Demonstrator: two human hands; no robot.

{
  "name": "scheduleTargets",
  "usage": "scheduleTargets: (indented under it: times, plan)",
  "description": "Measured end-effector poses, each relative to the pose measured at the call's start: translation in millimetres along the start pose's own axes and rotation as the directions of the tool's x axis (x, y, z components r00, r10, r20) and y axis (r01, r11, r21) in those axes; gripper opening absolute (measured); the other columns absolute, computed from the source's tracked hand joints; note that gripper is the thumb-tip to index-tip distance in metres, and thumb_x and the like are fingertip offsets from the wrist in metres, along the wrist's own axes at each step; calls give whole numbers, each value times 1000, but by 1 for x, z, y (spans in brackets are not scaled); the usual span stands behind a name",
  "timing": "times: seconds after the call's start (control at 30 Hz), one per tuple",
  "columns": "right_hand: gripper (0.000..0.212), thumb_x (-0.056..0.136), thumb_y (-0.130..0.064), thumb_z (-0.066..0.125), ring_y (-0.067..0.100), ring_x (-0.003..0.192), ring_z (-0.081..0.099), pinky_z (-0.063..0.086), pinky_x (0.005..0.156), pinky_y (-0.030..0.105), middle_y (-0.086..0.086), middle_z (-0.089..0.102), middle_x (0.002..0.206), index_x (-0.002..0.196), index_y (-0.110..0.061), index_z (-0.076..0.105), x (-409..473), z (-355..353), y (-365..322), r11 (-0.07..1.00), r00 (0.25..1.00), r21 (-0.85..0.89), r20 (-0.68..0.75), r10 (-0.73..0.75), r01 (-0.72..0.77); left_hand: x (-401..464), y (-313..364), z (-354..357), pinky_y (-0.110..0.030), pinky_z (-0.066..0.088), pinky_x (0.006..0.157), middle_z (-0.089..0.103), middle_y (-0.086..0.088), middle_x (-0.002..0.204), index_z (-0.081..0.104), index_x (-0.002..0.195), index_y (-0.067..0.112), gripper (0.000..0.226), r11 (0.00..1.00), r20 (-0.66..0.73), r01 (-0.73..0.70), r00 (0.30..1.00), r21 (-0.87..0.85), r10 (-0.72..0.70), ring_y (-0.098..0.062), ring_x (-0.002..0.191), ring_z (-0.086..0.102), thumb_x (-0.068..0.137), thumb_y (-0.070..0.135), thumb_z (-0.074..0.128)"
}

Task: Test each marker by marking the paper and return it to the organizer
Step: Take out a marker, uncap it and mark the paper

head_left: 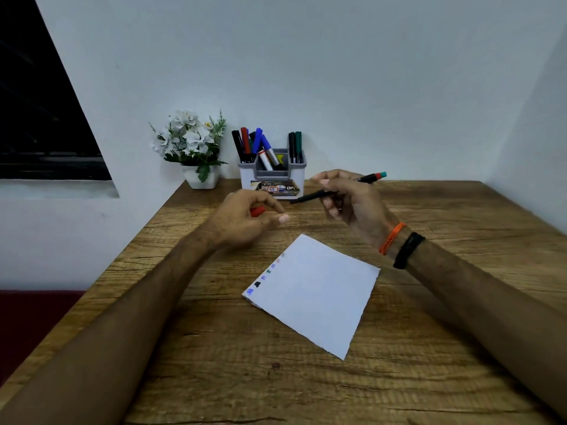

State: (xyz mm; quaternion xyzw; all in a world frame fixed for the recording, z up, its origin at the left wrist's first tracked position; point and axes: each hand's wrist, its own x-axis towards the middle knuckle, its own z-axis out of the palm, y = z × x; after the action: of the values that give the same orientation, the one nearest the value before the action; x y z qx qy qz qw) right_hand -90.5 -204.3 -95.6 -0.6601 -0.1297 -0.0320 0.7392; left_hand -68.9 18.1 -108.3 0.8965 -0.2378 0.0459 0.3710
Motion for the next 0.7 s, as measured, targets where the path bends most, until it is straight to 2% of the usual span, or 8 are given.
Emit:
scheduleTargets:
  times: [0.1, 0.17, 0.27, 0.4, 0.57, 0.63, 0.7]
  plan:
    - [30, 85, -23, 51, 13, 51, 57, 41, 45, 21, 7, 66, 65, 96, -5, 73, -9, -4, 2, 995, 992, -36, 85, 96, -93, 1, -4, 3, -30, 46, 84, 64, 17, 97, 71, 93, 33, 19, 998, 45, 46, 998, 49, -49, 0, 93, 57, 79, 46, 72]
    - [33, 84, -23, 49, 15, 55, 62, 45, 48, 20, 12, 70, 72, 95, -2, 73, -15, -3, 2, 988, 981, -50, 127, 149, -144, 1, -3, 6, -29, 45, 80, 64, 18, 93, 71, 92, 32, 18, 997, 56, 35, 998, 69, -39, 1, 89, 56, 81, 46, 71]
    - [25, 96, -13, 52, 13, 57, 65, 49, 50, 20, 12, 71, 74, 91, -1, 73, -24, 2, 5, 986, 982, -86, 109, 153, -144, 3, -3, 11, -27, 41, 76, 62, 20, 91, 70, 89, 34, 16, 995, 63, 53, 996, 86, -59, -1, 89, 55, 81, 48, 70]
    - [11, 92, -5, 63, 14, 57, 65, 51, 49, 21, 14, 70, 74, 88, 2, 70, -31, 13, 10, 976, 984, -174, 99, 151, -133, 4, -3, 15, -32, 49, 82, 66, 16, 94, 72, 91, 31, 19, 992, 67, 71, 995, 105, -78, -5, 94, 57, 80, 46, 71]
    - [13, 89, -2, 65, 16, 55, 64, 53, 50, 23, 16, 71, 73, 94, 8, 72, -34, 19, 18, 950, 980, -271, 78, 183, -156, 3, -1, 18, -37, 52, 87, 66, 15, 101, 72, 91, 35, 18, 984, 71, 58, 995, 170, -71, -7, 98, 59, 77, 47, 74]
    - [12, 88, -2, 65, 16, 56, 66, 55, 52, 24, 15, 72, 72, 93, 7, 73, -36, 20, 22, 939, 982, -308, 61, 180, -153, 3, -3, 18, -35, 52, 87, 66, 20, 96, 73, 89, 36, 22, 984, 56, 51, 997, 173, -62, -4, 96, 59, 73, 51, 75]
    - [11, 88, -2, 66, 15, 55, 67, 54, 52, 24, 14, 72, 70, 90, 5, 74, -36, 20, 26, 935, 985, -325, 47, 164, -140, 3, -3, 19, -29, 49, 79, 61, 27, 83, 73, 88, 35, 23, 983, 42, 53, 997, 175, -61, 1, 86, 57, 72, 51, 77]
